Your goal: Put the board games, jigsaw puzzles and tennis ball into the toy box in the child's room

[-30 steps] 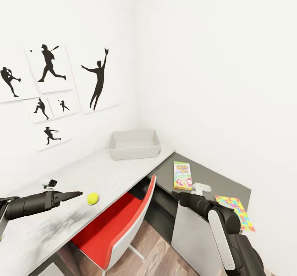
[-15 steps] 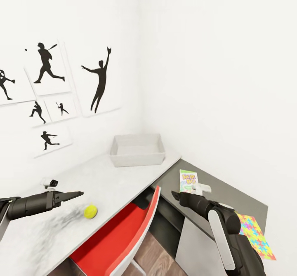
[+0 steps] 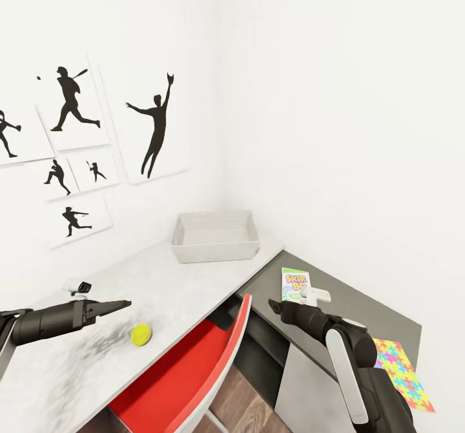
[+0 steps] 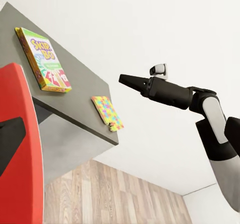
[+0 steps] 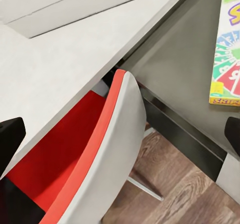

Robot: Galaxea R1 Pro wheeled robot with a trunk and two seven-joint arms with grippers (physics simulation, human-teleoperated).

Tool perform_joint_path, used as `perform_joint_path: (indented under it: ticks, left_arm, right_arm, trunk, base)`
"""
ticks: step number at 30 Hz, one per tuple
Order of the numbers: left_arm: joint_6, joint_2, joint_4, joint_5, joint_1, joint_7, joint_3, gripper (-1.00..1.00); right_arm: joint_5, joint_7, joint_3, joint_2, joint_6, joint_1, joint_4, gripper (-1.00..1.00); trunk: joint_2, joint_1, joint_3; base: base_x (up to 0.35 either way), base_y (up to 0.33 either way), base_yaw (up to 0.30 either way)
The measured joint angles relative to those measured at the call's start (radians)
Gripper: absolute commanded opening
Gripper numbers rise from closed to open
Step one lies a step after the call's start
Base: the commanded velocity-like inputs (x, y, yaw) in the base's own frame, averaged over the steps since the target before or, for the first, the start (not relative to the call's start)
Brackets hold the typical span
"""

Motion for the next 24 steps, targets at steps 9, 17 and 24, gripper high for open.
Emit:
perform_joint_path:
  ticks: [9, 17, 24]
  left_arm:
    - [0.0, 0.0, 0.0, 0.0, 0.0, 0.001, 0.0, 1.0]
    - [0.0, 0.0, 0.0, 0.0, 0.0, 0.001, -0.001, 1.0]
    - [0.0, 0.0, 0.0, 0.0, 0.0, 0.002, -0.001, 1.0]
  right_arm:
    - [-0.002, 0.022, 0.003, -0.001, -0.052, 0.0, 0.0, 1.0]
    - [-0.004, 0.042, 0.003, -0.002, -0.058, 0.0, 0.0, 1.0]
    - [-0.005, 0.043, 0.004, -0.002, -0.059, 0.0, 0.0, 1.0]
  trunk:
    - [0.0, 0.0, 0.0]
    - [0.0, 0.0, 0.0]
    - [0.0, 0.0, 0.0]
  base:
    - [0.08, 0.0, 0.0]
    - [0.244, -0.009, 0.0]
    - [0.161, -0.165, 0.0]
